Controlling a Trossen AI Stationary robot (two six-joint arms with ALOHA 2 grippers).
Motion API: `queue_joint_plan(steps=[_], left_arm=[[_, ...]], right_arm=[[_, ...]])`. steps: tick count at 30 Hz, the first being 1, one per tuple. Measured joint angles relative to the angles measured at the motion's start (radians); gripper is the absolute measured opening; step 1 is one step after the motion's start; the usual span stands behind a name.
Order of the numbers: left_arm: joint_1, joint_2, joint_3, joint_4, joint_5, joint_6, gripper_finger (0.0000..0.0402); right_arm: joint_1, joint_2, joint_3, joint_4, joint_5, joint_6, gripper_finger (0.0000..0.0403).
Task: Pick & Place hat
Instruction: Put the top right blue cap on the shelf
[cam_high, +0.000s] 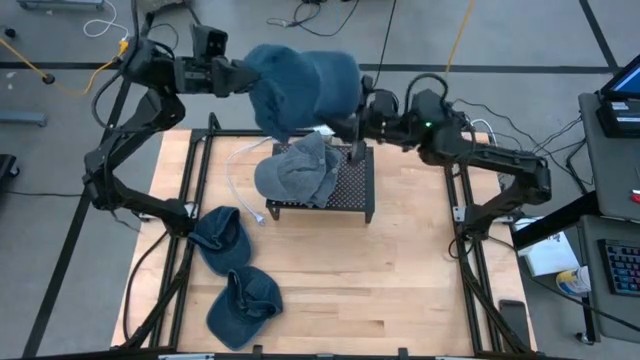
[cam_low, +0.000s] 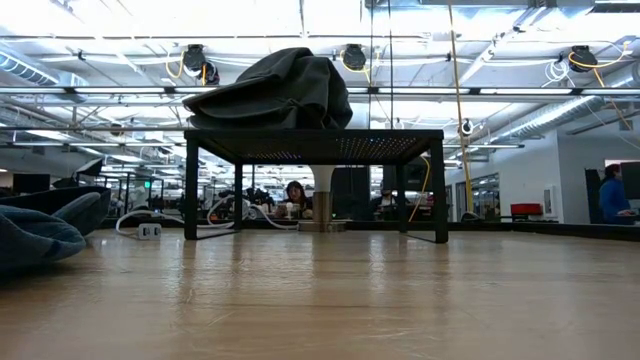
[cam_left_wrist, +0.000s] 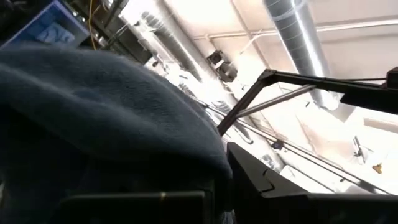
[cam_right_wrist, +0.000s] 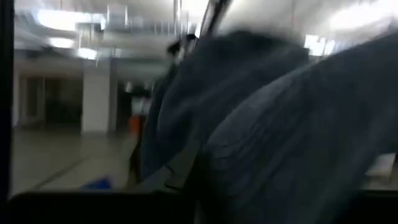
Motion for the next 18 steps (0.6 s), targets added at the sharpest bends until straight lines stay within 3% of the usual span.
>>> queue_joint_plan(steps=[7, 11, 18], left_arm=[[0.062, 0.0, 0.0, 0.0, 0.063, -0.07, 0.0021], [0.085, 0.0, 0.0, -0.001, 0.088, -0.1, 0.0021], [0.064, 0.022, 0.001, -0.034, 0.114, -0.104, 0.0021]], right_arm=[[0.03, -0.123, -0.001, -0.549, -0.01, 0.097, 0.017], [0.06, -0.195, -0.001, -0.757, -0.095, 0.069, 0.018], [0.108, -0.306, -0.001, -0.838, -0.175, 0.068, 0.0173]])
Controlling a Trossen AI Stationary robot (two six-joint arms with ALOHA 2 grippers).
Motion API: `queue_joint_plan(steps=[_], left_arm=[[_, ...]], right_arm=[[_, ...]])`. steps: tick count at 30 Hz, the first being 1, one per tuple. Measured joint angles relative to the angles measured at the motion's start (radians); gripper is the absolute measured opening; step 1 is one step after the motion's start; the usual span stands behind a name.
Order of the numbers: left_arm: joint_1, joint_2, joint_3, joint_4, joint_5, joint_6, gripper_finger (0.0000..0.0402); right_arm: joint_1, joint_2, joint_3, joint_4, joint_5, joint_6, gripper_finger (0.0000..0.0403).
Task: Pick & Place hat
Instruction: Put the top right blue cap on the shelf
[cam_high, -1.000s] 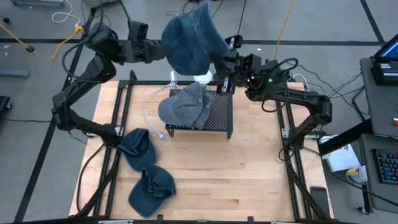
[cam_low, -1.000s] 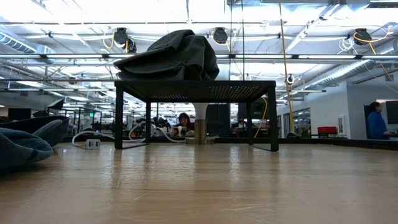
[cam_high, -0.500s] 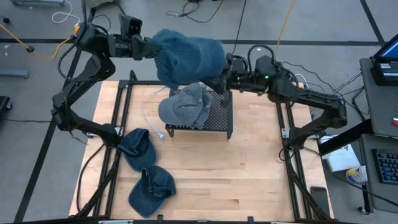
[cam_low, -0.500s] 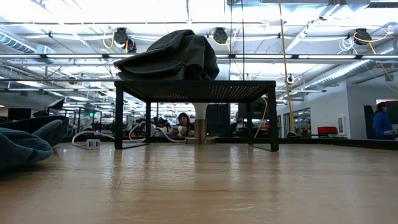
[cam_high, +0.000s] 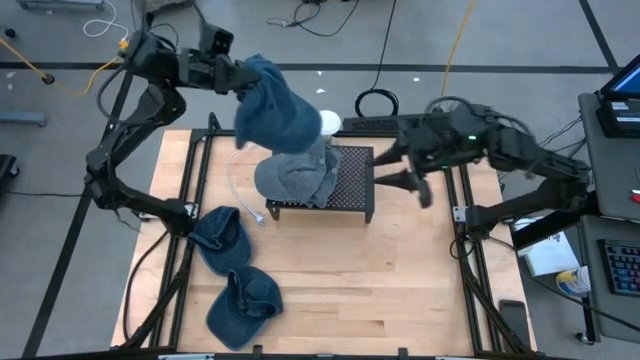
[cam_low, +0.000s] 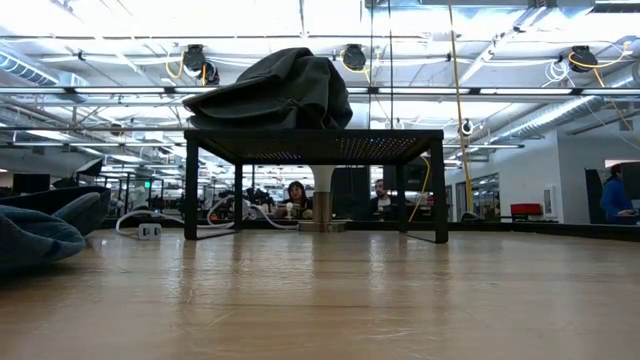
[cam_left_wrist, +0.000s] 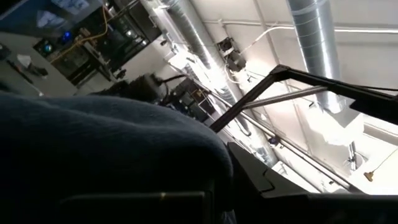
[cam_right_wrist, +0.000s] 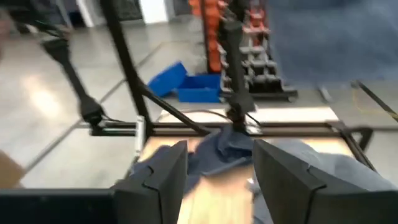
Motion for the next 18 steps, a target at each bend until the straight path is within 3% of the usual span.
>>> queue_joint_plan(steps=[18], left_arm=[[-0.172, 0.187, 0.0, 0.002, -0.122, 0.106, 0.0021]], right_arm=[[0.012, -0.195, 0.0, 0.068, -0.014, 0.0, 0.0171]])
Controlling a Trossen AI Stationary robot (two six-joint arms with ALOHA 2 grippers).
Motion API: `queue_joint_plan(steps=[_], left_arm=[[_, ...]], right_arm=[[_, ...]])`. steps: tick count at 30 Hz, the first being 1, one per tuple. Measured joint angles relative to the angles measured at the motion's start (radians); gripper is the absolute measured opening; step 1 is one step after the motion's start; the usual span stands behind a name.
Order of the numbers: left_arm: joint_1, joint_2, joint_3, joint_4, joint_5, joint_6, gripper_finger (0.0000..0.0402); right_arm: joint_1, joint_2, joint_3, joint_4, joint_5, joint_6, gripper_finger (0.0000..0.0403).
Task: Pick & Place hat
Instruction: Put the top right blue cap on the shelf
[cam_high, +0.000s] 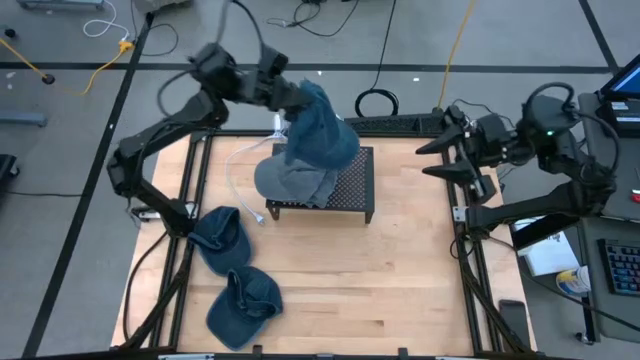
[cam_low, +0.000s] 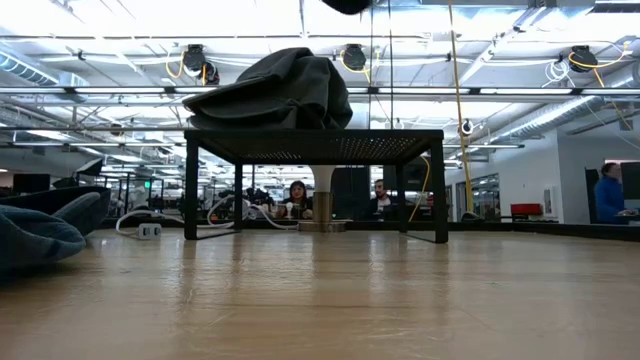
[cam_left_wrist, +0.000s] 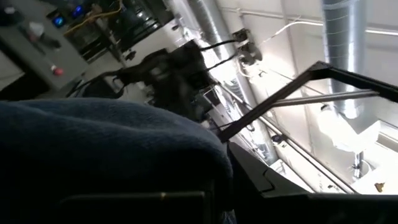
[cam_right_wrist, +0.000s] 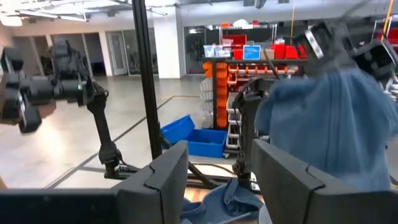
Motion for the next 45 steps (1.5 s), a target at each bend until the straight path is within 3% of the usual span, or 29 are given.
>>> queue_joint_plan(steps=[15, 22, 27, 45], left_arm=[[-0.107, 0.212, 0.0, -0.012, -0.03, 0.034, 0.0021], [-0.1, 0.255, 0.0, -0.268, -0.019, 0.17, 0.0021], [-0.096, 0.255, 0.0, -0.451, -0.068, 0.297, 0.0021], [-0.092, 0.255, 0.0, -0.796, -0.285, 0.525, 0.0021]], right_arm=[[0.0, -0.003, -0.017, -0.041, -0.001, 0.0, 0.0168], [0.0, -0.007, -0.05, -0.071, -0.001, 0.0, 0.0165], [0.0, -0.022, -0.084, -0.071, -0.001, 0.0, 0.0165], [0.0, -0.038, -0.092, -0.07, -0.001, -0.004, 0.0161]])
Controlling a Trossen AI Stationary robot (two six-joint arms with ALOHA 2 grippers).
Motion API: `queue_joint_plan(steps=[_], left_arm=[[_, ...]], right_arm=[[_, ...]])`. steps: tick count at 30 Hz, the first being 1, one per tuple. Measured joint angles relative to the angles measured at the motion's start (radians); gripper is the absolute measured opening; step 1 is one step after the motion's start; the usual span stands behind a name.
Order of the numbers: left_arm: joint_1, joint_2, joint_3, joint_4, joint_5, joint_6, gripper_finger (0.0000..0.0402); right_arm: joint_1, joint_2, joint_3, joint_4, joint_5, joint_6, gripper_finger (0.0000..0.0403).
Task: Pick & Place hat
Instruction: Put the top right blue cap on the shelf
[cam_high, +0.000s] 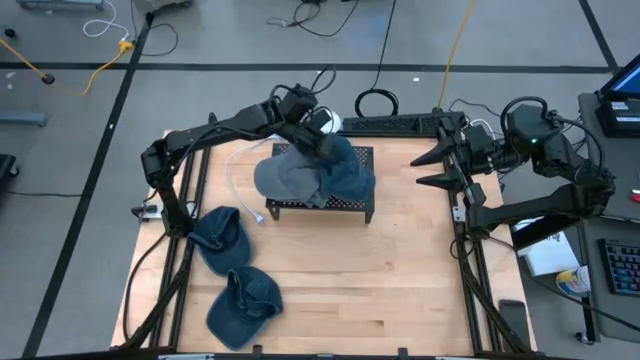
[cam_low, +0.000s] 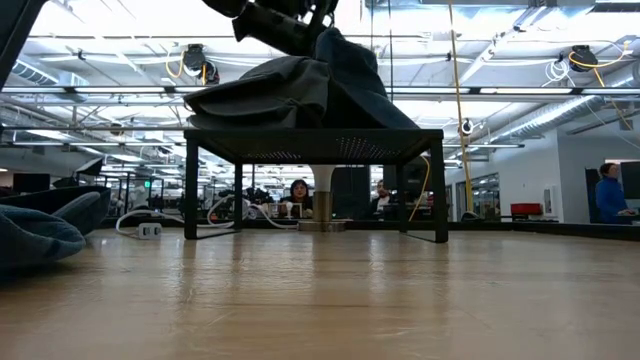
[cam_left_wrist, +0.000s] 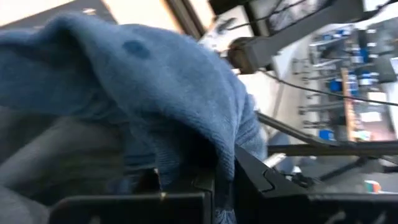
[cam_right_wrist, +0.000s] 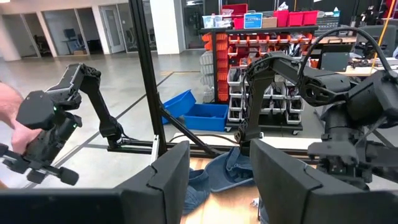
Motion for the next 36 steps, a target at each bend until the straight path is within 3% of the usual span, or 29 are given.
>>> queue_joint_plan(steps=[12, 20, 26, 31, 36], left_arm=[[0.0, 0.001, 0.0, -0.045, -0.088, 0.007, 0.0028], [0.006, -0.002, 0.0, 0.131, 0.001, -0.059, 0.015], [0.018, -0.025, 0.006, 0.158, 0.05, -0.099, 0.0205], [0.028, -0.08, 0.006, 0.152, 0.049, -0.079, 0.0215], [0.028, -0.174, 0.007, 0.091, 0.034, -0.035, 0.0199]], right_arm=[[0.0, 0.0, 0.0, -0.001, 0.0, -0.047, 0.016], [0.0, 0.0, 0.0, -0.001, 0.0, -0.049, 0.0161], [0.0, -0.002, 0.0, -0.014, 0.0, -0.049, 0.0161], [0.0, -0.002, 0.0, -0.031, 0.0, -0.049, 0.0161], [0.0, -0.001, 0.0, -0.047, 0.002, -0.058, 0.0161]])
